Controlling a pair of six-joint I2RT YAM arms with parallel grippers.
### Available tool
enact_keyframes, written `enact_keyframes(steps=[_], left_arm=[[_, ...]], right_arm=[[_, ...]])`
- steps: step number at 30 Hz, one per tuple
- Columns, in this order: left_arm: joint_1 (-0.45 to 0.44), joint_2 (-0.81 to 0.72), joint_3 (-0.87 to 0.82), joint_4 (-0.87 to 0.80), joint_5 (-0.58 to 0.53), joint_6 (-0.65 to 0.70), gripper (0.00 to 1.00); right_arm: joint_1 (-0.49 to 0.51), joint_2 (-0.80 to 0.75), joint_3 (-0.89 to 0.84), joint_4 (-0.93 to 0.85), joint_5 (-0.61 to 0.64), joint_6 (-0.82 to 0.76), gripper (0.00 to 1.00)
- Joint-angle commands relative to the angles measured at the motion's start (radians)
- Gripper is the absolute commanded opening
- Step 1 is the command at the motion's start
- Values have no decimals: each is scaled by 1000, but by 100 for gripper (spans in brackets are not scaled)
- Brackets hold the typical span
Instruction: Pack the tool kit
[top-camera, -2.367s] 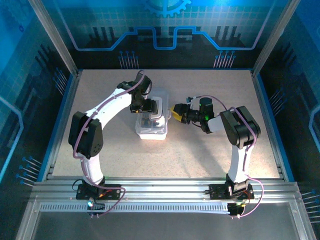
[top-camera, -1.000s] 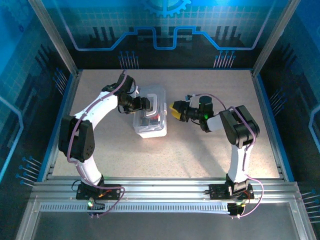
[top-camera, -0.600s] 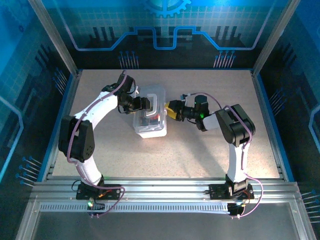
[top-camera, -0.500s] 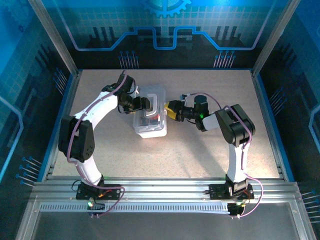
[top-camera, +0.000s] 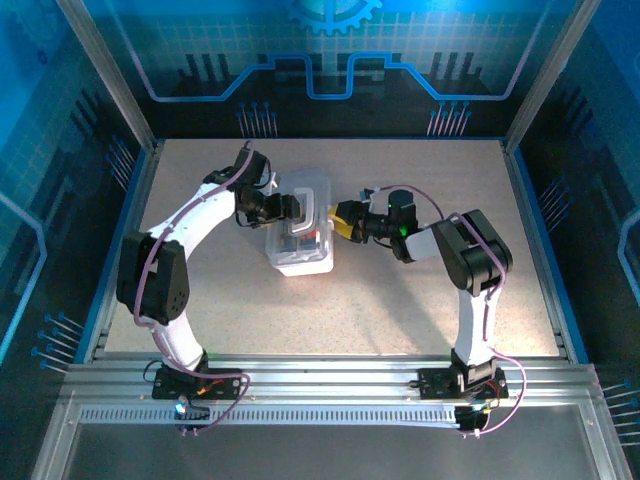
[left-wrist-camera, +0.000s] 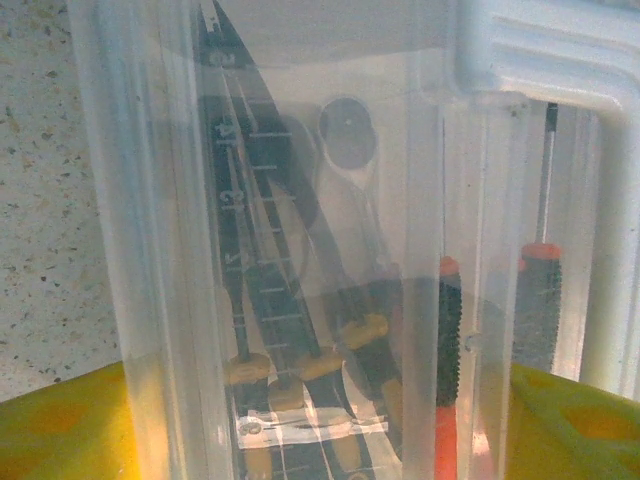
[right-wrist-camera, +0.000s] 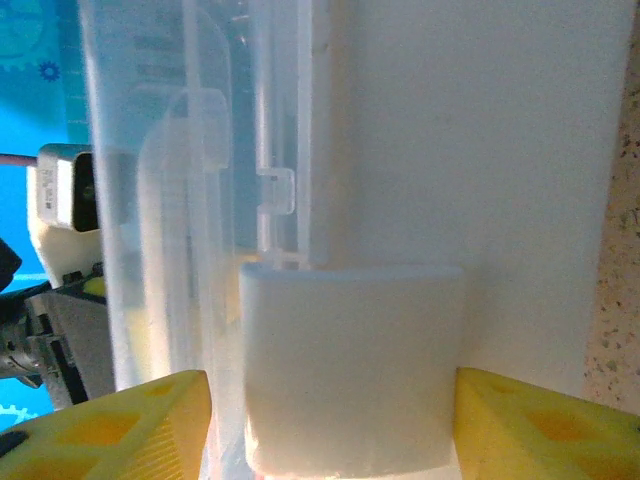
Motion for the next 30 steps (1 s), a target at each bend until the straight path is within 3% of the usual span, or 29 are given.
enact_keyframes(steps=[1,5,15,24,30], left_arm=[[-13,148,-126,-169,14,-37,0],[-15,147,-127,-167,15,-38,0],[-16,140,-122,-173,11,-40,0],[-17,143,-121,-174,6,-36,0],[-18,139,-111,-181,0,-34,0]], right_arm=[[-15,-70,-21,48,-7,7,63],[-19,-91,-21,-46,1,-55,62],[2,-49,46,-230,24,-163,46],[13,-25,64,-306,42,-209,43],[5,4,34,-310,48,-223,48]])
